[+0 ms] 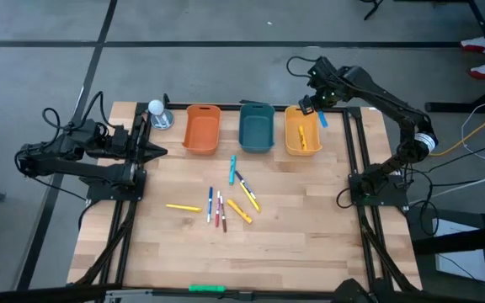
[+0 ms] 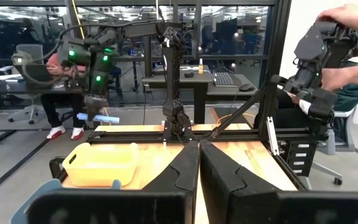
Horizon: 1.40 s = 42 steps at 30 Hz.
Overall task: Pick & Place Markers
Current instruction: Put the blue highlighter pen into the yellow bin
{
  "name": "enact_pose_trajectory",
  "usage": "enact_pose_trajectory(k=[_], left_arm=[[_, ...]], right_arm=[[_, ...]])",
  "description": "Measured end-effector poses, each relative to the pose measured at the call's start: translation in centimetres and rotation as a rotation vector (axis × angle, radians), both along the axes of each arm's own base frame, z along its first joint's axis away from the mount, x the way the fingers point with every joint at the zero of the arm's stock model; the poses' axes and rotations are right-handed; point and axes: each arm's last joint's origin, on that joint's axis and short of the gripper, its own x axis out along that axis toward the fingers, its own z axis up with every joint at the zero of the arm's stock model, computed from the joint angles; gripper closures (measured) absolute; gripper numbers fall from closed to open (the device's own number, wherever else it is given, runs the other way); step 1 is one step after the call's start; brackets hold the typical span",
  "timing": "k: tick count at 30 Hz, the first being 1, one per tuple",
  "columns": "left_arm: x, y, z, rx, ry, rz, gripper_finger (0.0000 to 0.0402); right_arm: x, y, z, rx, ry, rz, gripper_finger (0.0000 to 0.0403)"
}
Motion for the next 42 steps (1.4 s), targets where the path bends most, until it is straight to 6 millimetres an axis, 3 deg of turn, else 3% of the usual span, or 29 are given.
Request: enact_pose_trajectory(k=[26, 42], left_arm=[[0.0, 0.0, 0.0, 0.000, 0.000, 0.000, 0.0389], [0.0, 0.0, 0.0, 0.000, 0.000, 0.000, 0.0391]], right_arm=[[1.2, 0.0, -6.1, 0.166, -0.248, -0.095, 0.0338], [0.9, 0.3, -10.0, 0.199, -0.258, -0.173, 0.0338]])
